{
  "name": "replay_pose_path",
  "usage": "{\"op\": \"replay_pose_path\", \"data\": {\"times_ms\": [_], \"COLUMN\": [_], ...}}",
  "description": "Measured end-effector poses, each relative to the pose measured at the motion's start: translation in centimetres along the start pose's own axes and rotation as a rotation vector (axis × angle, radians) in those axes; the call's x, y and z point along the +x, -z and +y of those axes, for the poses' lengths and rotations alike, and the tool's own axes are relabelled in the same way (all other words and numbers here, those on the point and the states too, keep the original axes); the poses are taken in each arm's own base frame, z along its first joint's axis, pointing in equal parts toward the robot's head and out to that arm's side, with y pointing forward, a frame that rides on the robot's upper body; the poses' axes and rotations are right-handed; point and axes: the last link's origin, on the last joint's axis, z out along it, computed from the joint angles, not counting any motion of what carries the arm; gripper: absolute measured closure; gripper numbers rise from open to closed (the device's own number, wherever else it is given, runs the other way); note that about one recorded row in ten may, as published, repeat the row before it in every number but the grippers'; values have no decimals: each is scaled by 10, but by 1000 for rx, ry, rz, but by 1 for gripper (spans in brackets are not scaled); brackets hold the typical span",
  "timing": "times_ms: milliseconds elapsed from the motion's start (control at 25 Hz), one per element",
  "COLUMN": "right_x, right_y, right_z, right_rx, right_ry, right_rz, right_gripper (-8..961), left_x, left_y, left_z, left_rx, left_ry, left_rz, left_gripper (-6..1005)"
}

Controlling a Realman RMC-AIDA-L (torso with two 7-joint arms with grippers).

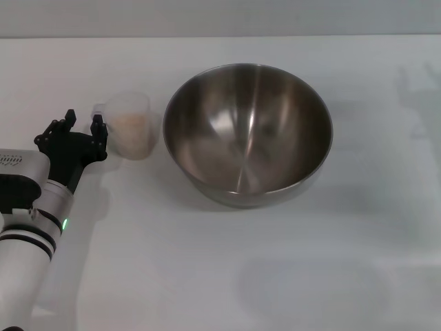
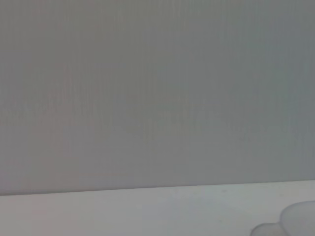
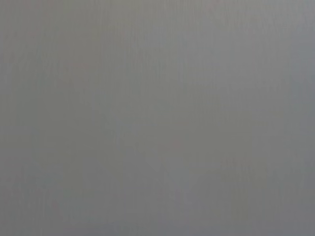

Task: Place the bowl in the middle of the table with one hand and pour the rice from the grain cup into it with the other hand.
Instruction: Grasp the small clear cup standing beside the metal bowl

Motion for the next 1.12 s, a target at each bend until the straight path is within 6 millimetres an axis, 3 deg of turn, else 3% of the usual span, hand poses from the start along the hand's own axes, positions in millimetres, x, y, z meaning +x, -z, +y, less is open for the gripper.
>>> {"op": "replay_pose_path", "data": {"times_ms": [240, 640, 920, 1120], "right_x": [0, 0, 1, 2], "right_y": [-1, -3, -3, -6], "right_z": [0, 0, -1, -2], "right_rx": [-2, -5, -5, -10], "right_ry": [0, 3, 9, 21], "right_rz": [0, -1, 5, 14], "right_gripper": [448, 448, 448, 448], "left_x": [1, 6, 19, 46], "left_y": [-3, -10, -9, -7], "left_z": [-2, 2, 4, 9], "left_rx": [-3, -29, -43, -48], "left_ry": [25, 12, -56, -300], "left_rz": [0, 5, 102, 289], "left_gripper": [728, 957, 983, 983]}}
